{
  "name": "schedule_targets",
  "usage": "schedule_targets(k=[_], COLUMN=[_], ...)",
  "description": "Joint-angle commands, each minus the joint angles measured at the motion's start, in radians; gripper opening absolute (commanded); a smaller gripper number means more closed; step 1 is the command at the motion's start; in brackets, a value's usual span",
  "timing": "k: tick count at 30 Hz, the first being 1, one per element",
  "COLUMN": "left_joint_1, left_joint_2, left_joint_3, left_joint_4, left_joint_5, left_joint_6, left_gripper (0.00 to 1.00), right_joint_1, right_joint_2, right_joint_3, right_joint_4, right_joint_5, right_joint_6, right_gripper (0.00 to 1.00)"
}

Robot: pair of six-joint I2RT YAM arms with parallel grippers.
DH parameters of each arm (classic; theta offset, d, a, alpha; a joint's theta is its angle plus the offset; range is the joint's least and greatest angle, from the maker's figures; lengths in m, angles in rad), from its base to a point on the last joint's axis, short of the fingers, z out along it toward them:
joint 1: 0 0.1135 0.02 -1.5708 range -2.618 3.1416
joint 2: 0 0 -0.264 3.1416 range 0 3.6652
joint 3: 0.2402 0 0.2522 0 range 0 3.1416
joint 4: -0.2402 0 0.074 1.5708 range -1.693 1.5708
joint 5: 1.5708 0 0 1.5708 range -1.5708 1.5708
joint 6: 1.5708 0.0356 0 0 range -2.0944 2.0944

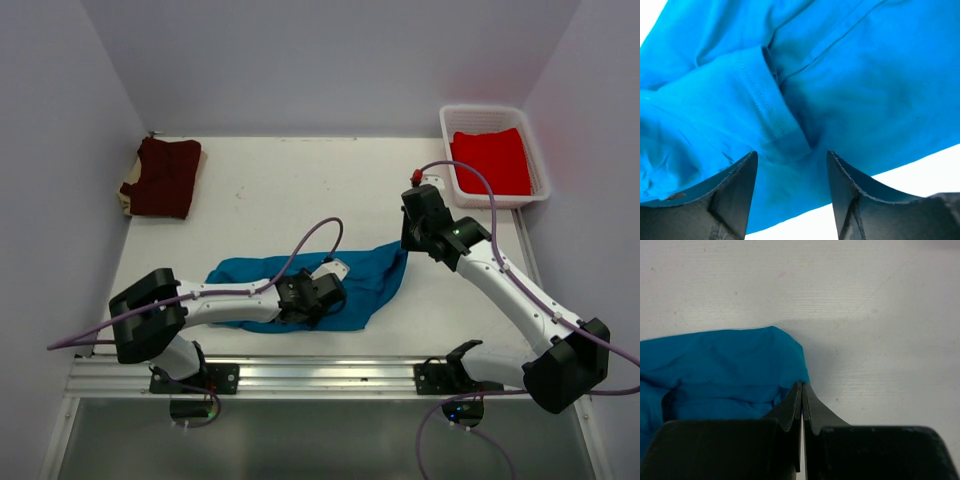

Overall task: Fold and stack the t-shirts
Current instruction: Flatten out the tshirt

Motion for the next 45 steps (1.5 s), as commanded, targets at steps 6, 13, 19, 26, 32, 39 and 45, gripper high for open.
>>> schedule_targets(k=[6,13,19,26,32,39,45], left_joint_1=[-0.005,-0.005,-0.003,-0.003,-0.003,-0.003,-0.003], left_joint_2=[-0.027,0.000,0.002,-0.021,-0.023,-0.046,-0.038], left_joint_3=[0.023,0.003,-0.015,-0.044,-0.050,-0.038,-0.030], left_joint_4=[0.007,0.030,0.046,0.092,0.108,0.094,0.089], left_joint_5=[-0.003,-0.004,-0.012,0.025,0.024,-0.027,-0.058], left_joint_6=[-0.021,-0.028,-0.031,-0.045,-0.053,-0.068,-0.079], left_gripper=[0.59,0.43,0.30,0.50,0.47,0.36,0.52], right_joint_1=[-0.006,-0.008,-0.008,-0.008,-0.008,-0.006,-0.008], right_joint_2=[-0.007,-0.014,-0.031,-0.045,-0.047,-0.048,-0.045], right_joint_3=[0.001,-0.008,-0.011,-0.017,-0.017,-0.020,-0.020], right_joint_4=[0.033,0.033,0.030,0.025,0.027,0.030,0.034], right_joint_5=[-0.007,-0.014,-0.014,-0.018,-0.019,-0.022,-0.024], right_joint_6=[-0.017,-0.017,-0.014,-0.008,-0.008,-0.009,-0.011], right_gripper=[0.00,0.00,0.00,0.00,0.00,0.00,0.00])
